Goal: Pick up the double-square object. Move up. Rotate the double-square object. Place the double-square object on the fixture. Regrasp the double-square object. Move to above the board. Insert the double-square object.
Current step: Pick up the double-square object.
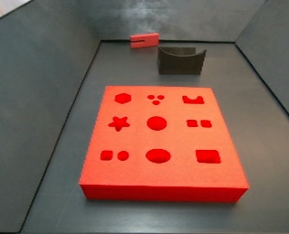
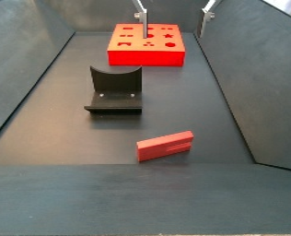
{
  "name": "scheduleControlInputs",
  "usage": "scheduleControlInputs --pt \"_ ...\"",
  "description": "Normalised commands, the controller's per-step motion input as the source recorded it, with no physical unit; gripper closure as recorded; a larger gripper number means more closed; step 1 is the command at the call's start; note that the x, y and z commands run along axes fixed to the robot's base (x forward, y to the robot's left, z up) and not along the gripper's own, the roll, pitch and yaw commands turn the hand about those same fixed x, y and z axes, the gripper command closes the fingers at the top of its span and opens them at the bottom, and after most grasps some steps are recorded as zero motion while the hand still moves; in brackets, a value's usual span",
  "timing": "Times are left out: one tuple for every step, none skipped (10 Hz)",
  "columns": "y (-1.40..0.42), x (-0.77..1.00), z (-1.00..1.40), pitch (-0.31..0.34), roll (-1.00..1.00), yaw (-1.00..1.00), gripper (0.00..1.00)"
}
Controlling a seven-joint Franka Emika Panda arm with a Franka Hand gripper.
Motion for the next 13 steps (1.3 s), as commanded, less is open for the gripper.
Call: scheduleControlInputs --pt "0.0 0.0 0.0 0.0 0.01 0.0 0.0" --pt "-0.03 0.0 0.0 0.0 0.0 0.0 0.0" --pt "0.51 0.28 -0.03 0.051 -0.04 -0.42 0.0" --pt "0.59 0.17 -0.19 0.077 -0.02 -0.37 0.0" --pt "0.69 0.1 -0.24 0.091 0.0 -0.28 0.0" --pt "0.66 0.14 -0.3 0.096 -0.01 -0.32 0.0" --pt "0.67 0.22 -0.39 0.091 -0.02 -0.3 0.0" --pt "0.6 0.31 -0.42 0.091 -0.04 -0.34 0.0" --pt "0.46 0.39 -0.36 0.064 -0.04 -0.49 0.0" --pt "0.34 0.45 -0.32 0.021 -0.04 -0.6 0.0" --pt "0.25 0.38 -0.4 0.0 -0.05 -0.71 0.0" --pt "0.15 0.33 -0.46 0.0 -0.04 -0.84 0.0" --pt "0.11 0.26 -0.49 0.0 -0.03 -0.9 0.0"
